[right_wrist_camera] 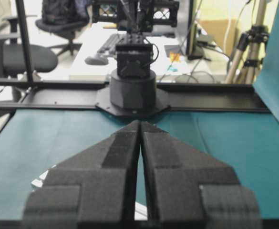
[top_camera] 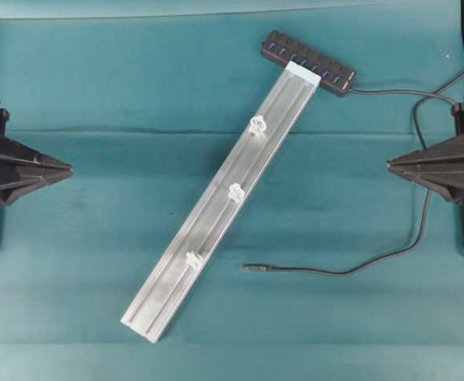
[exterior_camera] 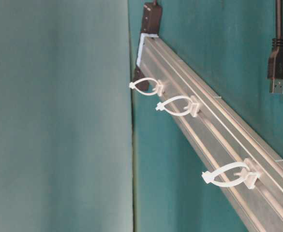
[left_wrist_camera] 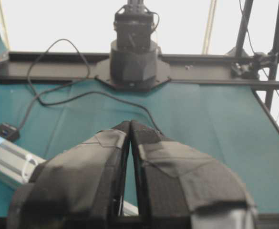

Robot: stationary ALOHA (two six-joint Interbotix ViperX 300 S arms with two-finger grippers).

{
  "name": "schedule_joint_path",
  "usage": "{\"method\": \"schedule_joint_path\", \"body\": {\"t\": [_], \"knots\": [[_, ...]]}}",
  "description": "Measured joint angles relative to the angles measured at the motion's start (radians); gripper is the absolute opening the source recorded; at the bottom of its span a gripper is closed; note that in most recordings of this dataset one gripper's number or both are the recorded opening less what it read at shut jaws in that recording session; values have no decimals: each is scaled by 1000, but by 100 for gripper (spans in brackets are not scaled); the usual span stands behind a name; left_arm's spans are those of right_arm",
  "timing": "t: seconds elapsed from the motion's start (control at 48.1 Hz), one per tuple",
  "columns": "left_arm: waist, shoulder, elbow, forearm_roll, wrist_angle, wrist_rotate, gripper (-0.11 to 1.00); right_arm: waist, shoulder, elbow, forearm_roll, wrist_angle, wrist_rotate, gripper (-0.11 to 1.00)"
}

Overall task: Pass the USB cable through three rings with both arms.
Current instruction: 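Move the right gripper down toward the loose USB-A plug end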

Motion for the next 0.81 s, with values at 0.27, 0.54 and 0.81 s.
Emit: {"method": "schedule_joint_path", "body": {"t": [0.27,0.54,0.81], "knots": [[-67,15,-58,11,101,-20,-1,-15,23,-89,77,143,31,0],[-71,21,-107,11,141,-26,-1,-17,84,-179,110,350,153,0],[-69,40,-126,11,179,-29,-1,-18,245,-256,114,581,235,0]]}}
